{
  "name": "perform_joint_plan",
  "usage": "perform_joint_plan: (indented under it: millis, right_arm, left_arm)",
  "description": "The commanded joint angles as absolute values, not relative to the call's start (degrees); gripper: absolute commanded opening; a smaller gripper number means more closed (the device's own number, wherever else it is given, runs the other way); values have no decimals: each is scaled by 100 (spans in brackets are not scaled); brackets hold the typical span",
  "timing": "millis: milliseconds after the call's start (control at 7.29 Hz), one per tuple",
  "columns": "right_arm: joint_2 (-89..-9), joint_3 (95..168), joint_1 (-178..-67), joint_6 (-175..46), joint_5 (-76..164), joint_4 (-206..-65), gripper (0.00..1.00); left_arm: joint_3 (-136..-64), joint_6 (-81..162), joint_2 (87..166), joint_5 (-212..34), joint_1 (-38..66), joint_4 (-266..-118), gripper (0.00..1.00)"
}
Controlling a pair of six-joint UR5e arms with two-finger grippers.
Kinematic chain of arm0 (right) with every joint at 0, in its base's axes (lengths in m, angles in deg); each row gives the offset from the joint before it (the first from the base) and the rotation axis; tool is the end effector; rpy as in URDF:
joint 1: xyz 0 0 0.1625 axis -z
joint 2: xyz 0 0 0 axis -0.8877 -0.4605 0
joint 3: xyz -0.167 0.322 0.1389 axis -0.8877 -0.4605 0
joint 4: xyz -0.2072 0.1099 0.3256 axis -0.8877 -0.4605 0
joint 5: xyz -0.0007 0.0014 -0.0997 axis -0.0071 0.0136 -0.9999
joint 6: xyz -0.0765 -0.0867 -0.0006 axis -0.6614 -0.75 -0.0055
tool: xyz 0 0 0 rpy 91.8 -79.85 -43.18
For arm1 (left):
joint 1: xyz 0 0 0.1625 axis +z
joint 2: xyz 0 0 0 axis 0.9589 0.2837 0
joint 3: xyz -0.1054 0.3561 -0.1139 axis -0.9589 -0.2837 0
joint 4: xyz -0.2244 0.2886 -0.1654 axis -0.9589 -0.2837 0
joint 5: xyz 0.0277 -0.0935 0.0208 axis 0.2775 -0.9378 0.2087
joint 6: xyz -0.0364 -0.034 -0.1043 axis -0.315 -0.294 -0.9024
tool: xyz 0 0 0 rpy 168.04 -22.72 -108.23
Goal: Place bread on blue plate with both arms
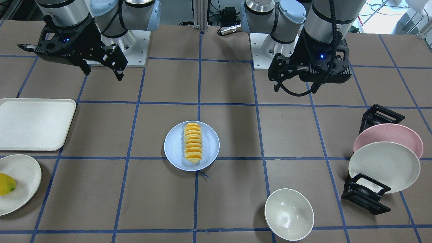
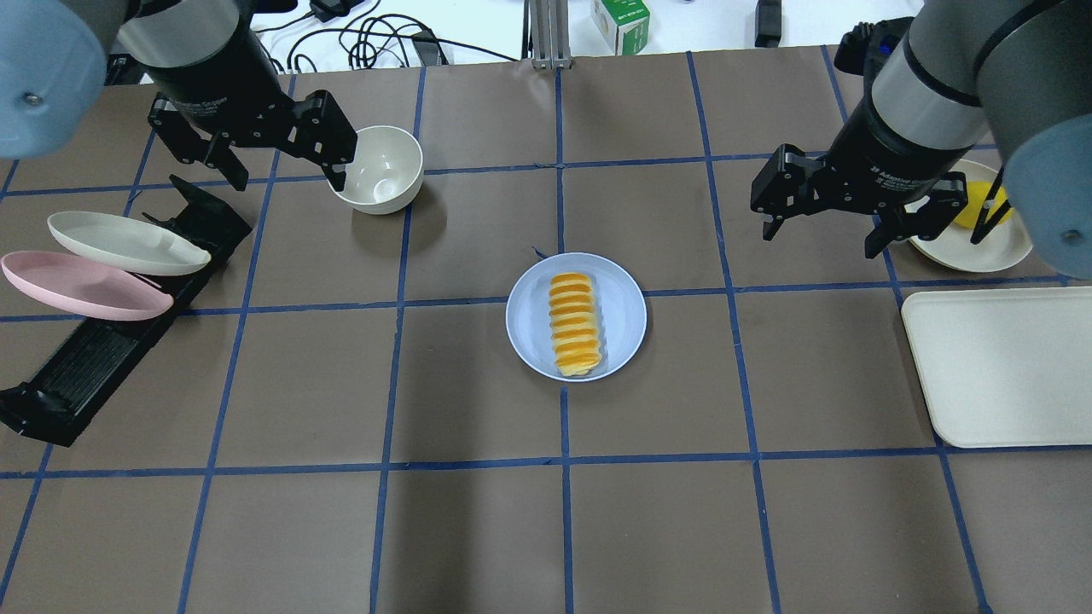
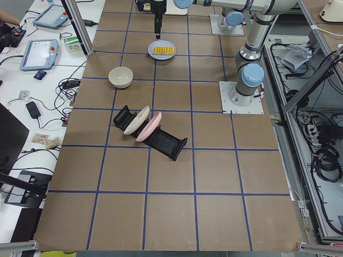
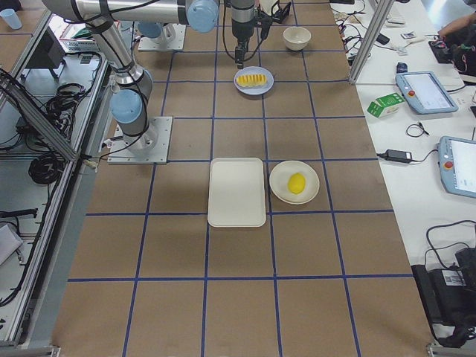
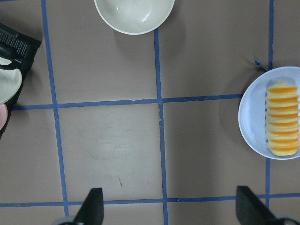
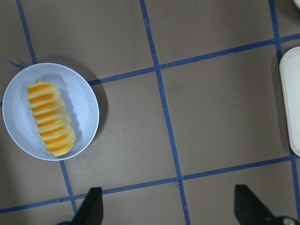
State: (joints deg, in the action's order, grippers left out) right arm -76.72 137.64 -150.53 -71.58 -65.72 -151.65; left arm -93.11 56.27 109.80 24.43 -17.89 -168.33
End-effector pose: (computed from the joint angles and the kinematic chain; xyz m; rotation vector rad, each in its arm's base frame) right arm 0.1241 -0.4341 0.4245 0.2984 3.0711 -0.0381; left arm -0.1420 -0.4946 0.4562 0.0642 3.1103 -0.0220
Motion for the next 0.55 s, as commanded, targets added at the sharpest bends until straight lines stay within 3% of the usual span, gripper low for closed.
perform_joint_plan:
  millis: [0, 412]
  right_arm:
    - [-7678, 13771, -15056, -7347, -6671, -15163, 100]
    - [-7678, 13771, -15065, -7355, -6663, -15163, 100]
  left_arm:
    - [-9306, 5627, 10995, 2443, -1789, -16824, 100]
    - [-9332, 5618, 11013, 2434, -1789, -16790, 100]
